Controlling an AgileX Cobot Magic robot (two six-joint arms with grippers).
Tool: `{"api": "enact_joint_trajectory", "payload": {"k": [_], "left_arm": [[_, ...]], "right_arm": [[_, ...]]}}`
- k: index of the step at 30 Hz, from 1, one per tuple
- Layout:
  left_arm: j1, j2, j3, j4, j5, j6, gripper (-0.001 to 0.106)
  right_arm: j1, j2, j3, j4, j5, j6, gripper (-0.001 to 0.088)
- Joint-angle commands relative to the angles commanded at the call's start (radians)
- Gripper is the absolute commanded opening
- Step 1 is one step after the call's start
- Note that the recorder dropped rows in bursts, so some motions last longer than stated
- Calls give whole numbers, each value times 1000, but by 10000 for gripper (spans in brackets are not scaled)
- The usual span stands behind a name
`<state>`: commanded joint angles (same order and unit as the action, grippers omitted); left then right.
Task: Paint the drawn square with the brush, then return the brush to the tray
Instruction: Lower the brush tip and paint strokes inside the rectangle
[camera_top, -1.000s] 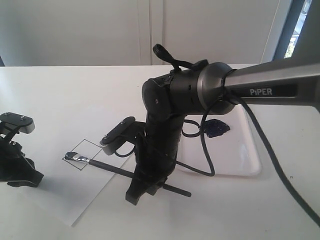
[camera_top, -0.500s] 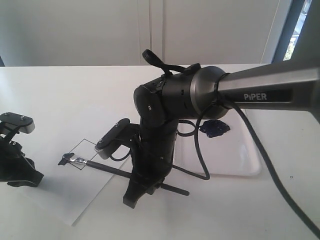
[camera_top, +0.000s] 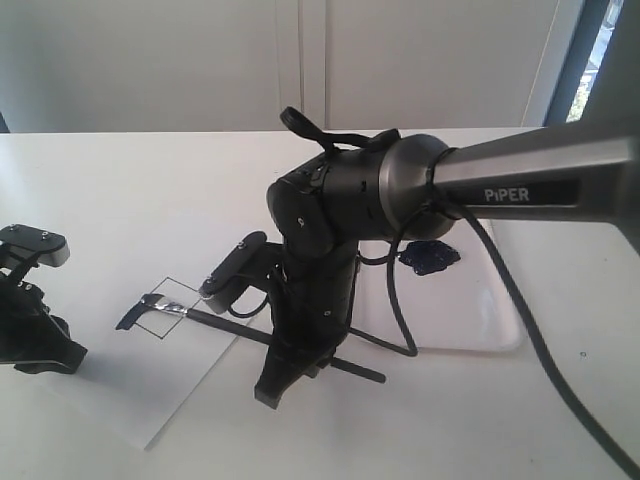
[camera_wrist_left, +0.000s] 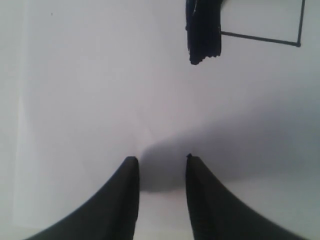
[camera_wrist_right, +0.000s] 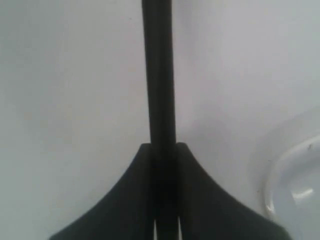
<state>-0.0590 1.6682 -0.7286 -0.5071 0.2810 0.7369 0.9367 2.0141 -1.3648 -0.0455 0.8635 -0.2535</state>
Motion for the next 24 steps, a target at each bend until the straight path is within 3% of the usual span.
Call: {"api": "enact_joint_trajectory", "payload": {"k": [24], "left_arm": [[0,0,0,0,0,0,374]], "right_arm": [[0,14,0,-131,-35,125,0]]}}
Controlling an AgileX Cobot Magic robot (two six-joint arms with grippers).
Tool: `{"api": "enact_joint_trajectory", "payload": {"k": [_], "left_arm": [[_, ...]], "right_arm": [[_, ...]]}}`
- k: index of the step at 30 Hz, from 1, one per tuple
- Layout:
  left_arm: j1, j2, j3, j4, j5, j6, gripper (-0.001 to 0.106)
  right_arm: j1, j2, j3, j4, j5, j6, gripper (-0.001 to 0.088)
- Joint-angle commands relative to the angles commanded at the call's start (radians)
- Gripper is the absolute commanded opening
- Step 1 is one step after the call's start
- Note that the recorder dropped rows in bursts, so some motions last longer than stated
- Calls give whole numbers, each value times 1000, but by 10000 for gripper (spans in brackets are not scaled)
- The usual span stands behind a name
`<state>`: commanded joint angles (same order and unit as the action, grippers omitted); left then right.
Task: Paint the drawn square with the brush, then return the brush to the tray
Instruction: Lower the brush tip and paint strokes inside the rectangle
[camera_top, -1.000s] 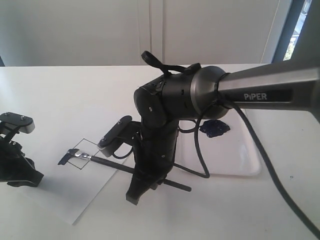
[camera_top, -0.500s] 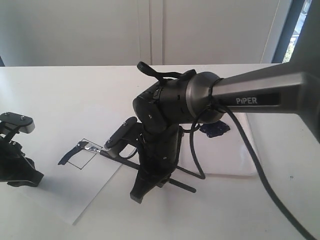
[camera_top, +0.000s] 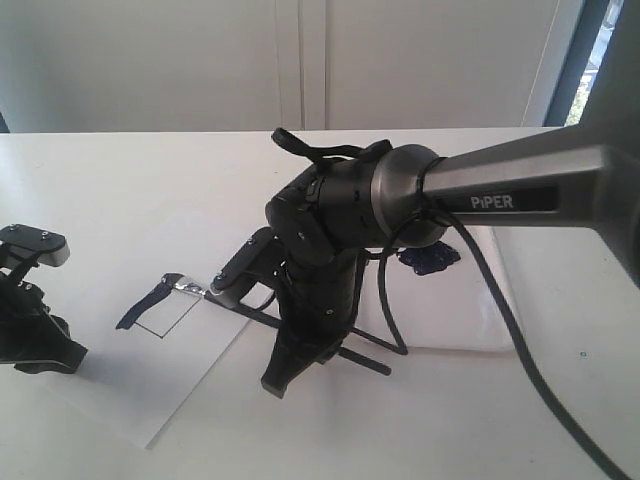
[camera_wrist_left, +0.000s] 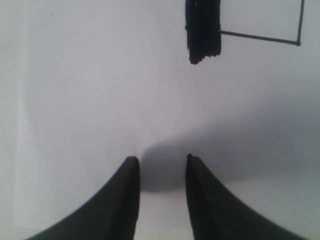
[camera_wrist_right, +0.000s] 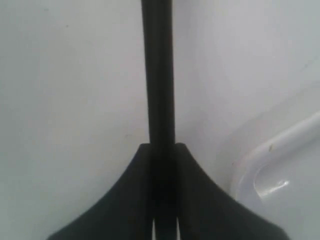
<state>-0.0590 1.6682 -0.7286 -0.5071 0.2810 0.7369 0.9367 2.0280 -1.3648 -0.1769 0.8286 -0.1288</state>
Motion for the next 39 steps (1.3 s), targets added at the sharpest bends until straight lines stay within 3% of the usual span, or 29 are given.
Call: {"api": "enact_joint_trajectory", "payload": {"k": [4,6,13,19,26,39], "left_arm": [[0,0,0,0,0,0,374],[0,0,0,0,0,0,374],[0,0,0,0,-2,0,374],[0,-35,-19,-82,37,-4,374],[0,-63,-29,-86,51,-2,374],[-2,-53,-29,-86,-119,-1,374]], "right_arm": [[0,-21,0,27,-15,-27,0],[0,-56,0,134,8,-126,0],[0,-93,10,311,119,-200,0],[0,-93,10,314,126,-209,0],[0,-47,10,312,129,-204,0],[0,-31,10,316,105,-204,0]]}}
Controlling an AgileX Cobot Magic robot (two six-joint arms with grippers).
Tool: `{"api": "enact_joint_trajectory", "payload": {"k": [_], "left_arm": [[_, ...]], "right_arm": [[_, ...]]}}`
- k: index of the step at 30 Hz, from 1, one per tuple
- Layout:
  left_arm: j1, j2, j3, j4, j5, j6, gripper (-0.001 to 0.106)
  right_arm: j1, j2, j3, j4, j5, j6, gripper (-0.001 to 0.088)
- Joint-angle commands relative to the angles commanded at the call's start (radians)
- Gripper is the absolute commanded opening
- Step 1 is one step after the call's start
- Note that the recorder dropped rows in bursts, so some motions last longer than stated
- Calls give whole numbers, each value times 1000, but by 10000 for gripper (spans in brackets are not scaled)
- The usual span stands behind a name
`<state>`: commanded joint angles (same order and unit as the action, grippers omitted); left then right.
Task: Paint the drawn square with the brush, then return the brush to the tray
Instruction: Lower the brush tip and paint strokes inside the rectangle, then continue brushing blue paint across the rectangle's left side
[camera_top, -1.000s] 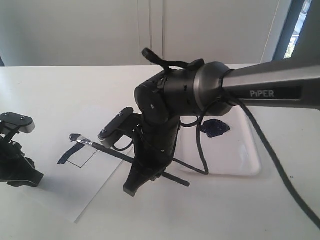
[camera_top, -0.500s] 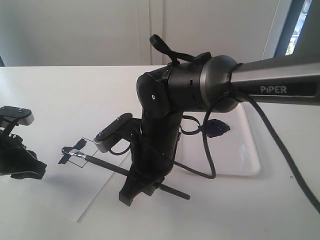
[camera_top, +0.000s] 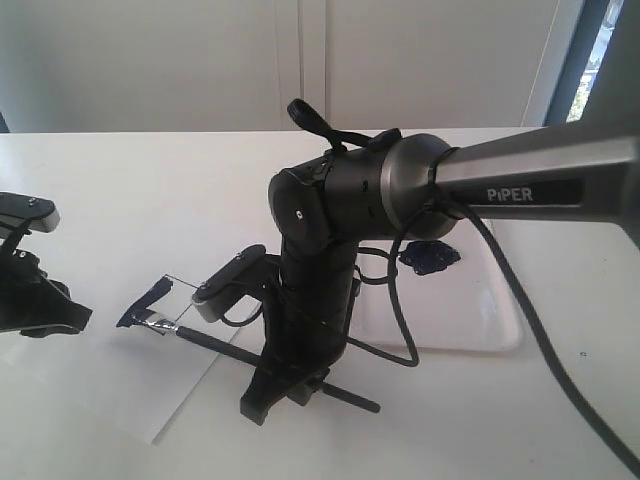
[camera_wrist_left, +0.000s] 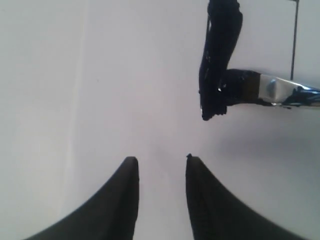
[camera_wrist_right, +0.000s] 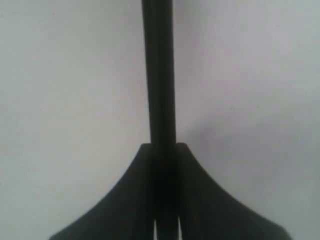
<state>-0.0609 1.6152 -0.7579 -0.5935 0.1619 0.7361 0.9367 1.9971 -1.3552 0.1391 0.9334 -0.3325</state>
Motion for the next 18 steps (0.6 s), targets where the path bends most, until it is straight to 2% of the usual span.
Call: {"api": "enact_joint_trajectory", "payload": {"k": [4,13,18], "left_arm": [[0,34,-8,0,-29,0,374],[-2,109,-81,-4,76,-5,374],[-2,113,-81,-7,70,-8,374]], "right_arm": [[0,0,0,0,0,0,0],[0,0,0,0,30,0,0],[0,0,0,0,41,15,0]]}}
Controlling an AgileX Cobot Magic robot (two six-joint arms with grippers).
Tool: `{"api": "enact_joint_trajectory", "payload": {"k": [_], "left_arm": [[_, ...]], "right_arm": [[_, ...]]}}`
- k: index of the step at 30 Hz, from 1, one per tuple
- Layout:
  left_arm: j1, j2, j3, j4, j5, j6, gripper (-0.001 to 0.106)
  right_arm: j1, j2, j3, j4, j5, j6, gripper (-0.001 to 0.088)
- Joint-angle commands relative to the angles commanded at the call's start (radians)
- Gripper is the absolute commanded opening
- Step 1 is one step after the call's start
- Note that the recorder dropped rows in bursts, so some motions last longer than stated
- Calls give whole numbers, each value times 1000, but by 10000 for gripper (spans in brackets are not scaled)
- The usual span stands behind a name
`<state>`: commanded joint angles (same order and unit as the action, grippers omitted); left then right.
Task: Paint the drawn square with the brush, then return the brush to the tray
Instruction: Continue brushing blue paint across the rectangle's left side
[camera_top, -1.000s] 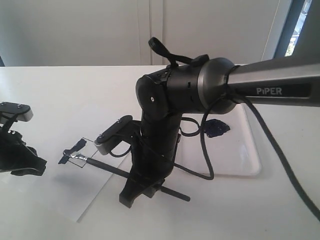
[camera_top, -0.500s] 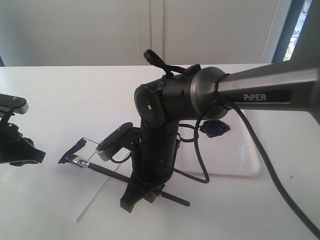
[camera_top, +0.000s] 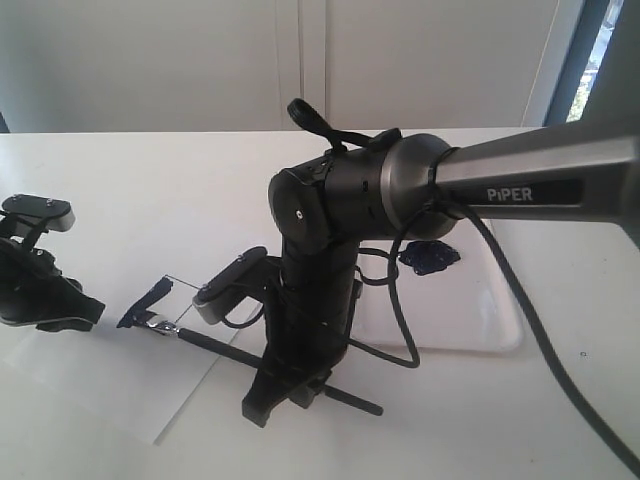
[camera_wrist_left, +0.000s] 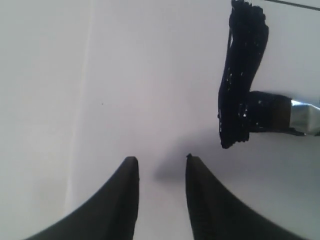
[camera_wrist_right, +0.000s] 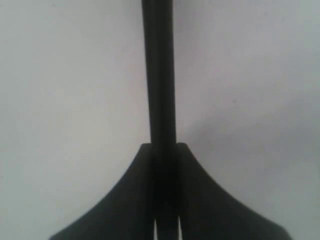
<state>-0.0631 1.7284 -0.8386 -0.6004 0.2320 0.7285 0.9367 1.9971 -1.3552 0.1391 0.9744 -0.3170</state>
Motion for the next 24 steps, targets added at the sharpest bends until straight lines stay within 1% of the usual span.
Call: {"api": "enact_joint_trajectory", "payload": {"k": [9,13,24], "left_arm": [[0,55,-1,0,25,-2,374],[0,77,-1,-2,25,-23,374],[0,78,-1,-5,21,-23,374]], "right_arm": [[0,0,0,0,28,7,0],[0,0,0,0,40,11,0],[0,0,0,-2,57,44,0]]}}
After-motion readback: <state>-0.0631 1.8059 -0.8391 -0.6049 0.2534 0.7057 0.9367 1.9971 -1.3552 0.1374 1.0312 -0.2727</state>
